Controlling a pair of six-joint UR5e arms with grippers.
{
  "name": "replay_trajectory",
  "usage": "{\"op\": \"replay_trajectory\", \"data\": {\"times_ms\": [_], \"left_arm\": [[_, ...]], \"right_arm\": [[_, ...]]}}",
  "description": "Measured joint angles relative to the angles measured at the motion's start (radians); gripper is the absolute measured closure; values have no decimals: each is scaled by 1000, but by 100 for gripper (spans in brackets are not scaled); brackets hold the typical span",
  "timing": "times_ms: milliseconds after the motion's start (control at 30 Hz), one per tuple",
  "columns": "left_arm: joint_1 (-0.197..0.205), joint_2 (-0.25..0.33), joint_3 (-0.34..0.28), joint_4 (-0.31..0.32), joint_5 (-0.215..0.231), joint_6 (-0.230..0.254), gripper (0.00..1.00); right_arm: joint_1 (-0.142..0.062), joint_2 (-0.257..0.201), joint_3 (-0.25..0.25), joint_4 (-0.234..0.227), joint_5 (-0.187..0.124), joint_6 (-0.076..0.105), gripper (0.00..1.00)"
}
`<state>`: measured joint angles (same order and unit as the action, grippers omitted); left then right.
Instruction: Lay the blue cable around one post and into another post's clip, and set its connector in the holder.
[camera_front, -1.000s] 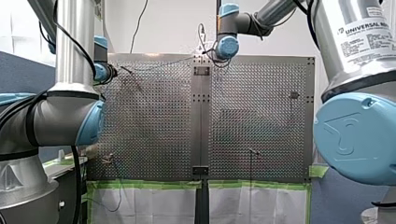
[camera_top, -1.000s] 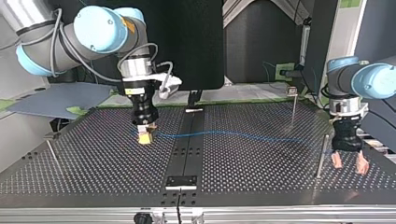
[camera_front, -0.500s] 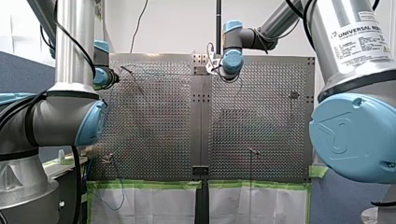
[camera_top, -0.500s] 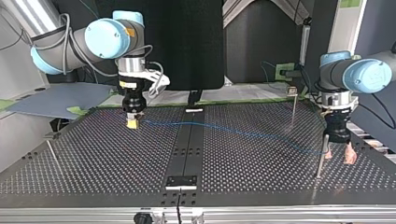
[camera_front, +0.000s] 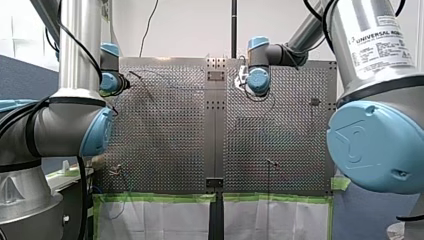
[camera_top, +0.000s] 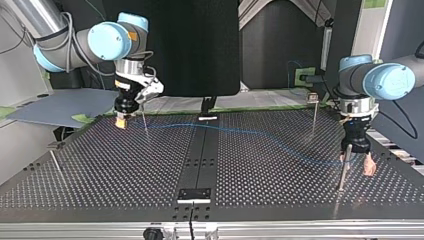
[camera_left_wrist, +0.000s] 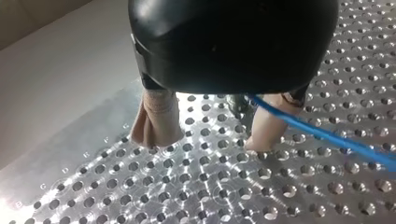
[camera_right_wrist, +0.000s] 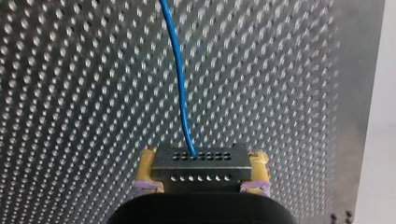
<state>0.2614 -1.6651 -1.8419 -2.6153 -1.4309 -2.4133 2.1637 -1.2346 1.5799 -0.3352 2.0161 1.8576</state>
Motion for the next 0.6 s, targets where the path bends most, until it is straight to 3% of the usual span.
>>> {"op": "replay_trajectory", "data": {"times_ms": [133, 233, 367, 600], "left_arm": [[-1, 0, 0, 1, 1, -10, 0], [-3, 0, 0, 1, 2, -13, 0], [-8, 0, 0, 1, 1, -12, 0], [-16, 0, 0, 0, -1, -12, 0]], "right_arm": [[-35, 1, 38, -38, -21, 38, 100], [-65, 3, 68, -68, -49, 56, 100], [-102, 6, 105, -105, -71, 63, 100], [-158, 25, 161, -161, -75, 63, 100]]}}
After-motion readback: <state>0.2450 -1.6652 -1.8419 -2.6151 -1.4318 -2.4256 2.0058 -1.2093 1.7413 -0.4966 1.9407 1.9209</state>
